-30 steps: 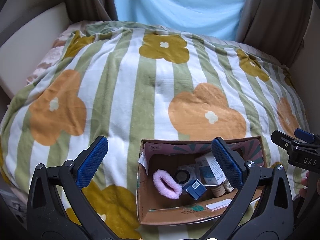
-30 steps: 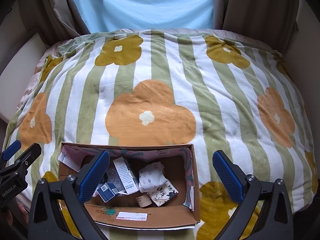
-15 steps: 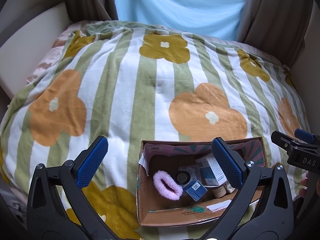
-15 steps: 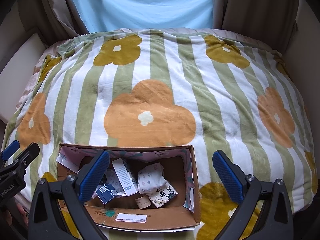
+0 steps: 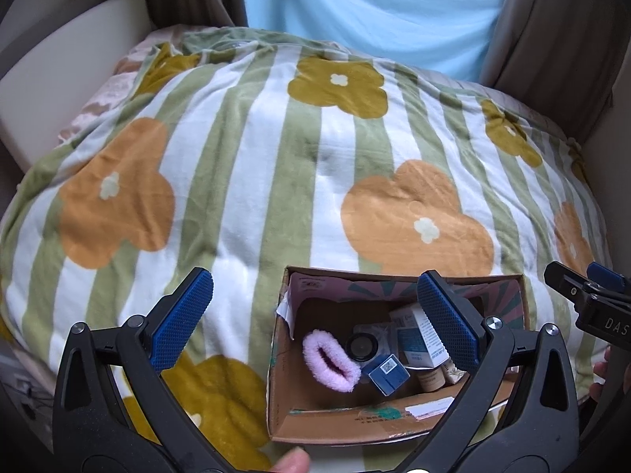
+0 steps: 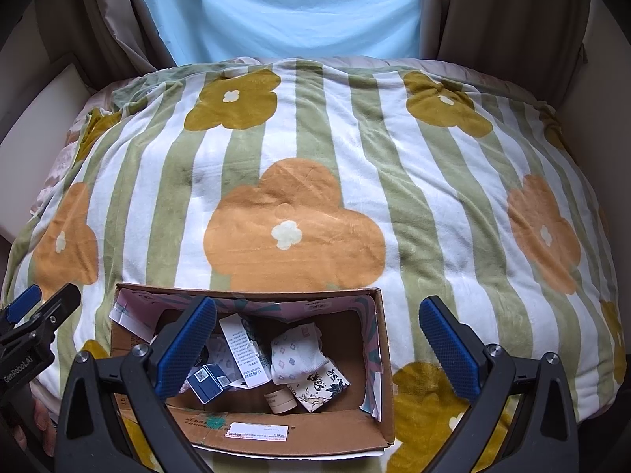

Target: Organize objects

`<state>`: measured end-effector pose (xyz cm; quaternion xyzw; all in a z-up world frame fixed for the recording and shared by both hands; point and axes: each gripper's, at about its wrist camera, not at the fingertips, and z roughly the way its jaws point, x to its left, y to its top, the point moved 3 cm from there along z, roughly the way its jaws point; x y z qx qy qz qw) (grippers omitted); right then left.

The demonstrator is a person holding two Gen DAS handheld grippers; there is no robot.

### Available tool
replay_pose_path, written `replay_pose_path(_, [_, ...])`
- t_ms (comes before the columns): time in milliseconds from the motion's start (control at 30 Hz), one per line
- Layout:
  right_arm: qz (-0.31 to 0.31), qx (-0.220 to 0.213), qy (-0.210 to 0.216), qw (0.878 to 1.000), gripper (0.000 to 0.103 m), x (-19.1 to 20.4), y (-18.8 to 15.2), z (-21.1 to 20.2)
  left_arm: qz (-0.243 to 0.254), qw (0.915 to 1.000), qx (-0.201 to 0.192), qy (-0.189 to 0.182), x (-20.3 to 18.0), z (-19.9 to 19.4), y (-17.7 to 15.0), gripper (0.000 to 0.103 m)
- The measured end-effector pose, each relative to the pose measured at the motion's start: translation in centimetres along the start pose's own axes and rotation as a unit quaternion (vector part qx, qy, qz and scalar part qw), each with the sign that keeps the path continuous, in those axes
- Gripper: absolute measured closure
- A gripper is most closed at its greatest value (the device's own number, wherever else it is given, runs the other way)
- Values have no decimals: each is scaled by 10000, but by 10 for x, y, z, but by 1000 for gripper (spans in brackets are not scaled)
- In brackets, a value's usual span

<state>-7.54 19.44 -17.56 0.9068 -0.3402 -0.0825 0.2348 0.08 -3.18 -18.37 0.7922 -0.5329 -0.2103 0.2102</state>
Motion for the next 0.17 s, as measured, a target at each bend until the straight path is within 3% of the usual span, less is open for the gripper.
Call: replay_pose_path(167, [16, -1, -5, 10000, 0, 0, 0, 0, -11, 10000, -93, 14, 1, -2, 0, 0])
